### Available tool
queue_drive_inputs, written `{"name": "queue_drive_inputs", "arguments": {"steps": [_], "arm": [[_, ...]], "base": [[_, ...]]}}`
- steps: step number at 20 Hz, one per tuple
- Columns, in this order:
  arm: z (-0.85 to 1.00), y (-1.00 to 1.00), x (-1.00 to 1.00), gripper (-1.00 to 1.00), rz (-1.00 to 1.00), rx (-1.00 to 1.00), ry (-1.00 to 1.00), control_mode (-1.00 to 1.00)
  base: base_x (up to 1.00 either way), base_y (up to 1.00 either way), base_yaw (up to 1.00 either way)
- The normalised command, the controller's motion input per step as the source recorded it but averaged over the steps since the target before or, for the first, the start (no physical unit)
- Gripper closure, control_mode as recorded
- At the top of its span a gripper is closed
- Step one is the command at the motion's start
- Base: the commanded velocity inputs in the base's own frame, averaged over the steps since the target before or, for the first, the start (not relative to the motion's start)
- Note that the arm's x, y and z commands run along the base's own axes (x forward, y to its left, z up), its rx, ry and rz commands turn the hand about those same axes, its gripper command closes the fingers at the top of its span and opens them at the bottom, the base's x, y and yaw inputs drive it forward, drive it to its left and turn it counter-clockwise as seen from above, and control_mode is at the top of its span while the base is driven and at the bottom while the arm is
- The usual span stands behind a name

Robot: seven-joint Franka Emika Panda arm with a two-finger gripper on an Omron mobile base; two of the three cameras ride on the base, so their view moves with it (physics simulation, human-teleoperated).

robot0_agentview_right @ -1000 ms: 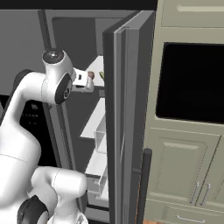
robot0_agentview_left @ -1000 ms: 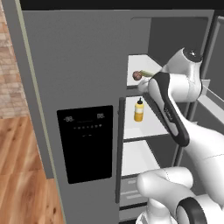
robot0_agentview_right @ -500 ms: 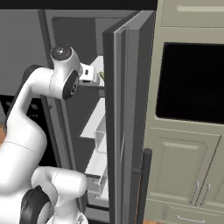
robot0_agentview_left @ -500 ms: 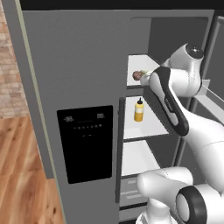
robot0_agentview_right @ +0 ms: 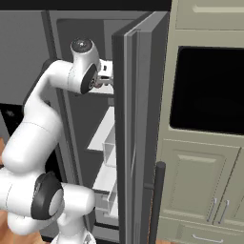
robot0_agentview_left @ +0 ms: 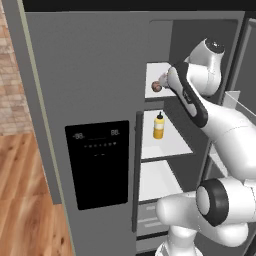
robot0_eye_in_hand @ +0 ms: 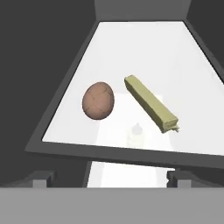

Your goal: Pick the egg and butter from the fridge and place them by the bowl for mixing.

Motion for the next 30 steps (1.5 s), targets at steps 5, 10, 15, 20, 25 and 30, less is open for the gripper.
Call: {"name": "queue_drive_inputs", "arguments": {"steps": [5, 10, 15, 20, 25, 30], "arm": [[-0.03, -0.01, 0.33, -1.0, 0.0, 0.0, 0.07, -1.0], [-0.19, 0.18, 0.12, -1.0, 0.0, 0.0, 0.02, -1.0], [-0.41, 0.17, 0.0, -1.0, 0.0, 0.0, 0.06, -1.0], [-0.37, 0.13, 0.2, -1.0, 0.0, 0.0, 0.0, -1.0], [-0.14, 0.06, 0.46, -1.0, 0.0, 0.0, 0.0, -1.0], [-0.01, 0.0, 0.51, -1.0, 0.0, 0.02, 0.0, -1.0]], "base": [[0.0, 0.0, 0.0], [0.0, 0.0, 0.0], [0.0, 0.0, 0.0], [0.0, 0.0, 0.0], [0.0, 0.0, 0.0], [0.0, 0.0, 0.0]]}}
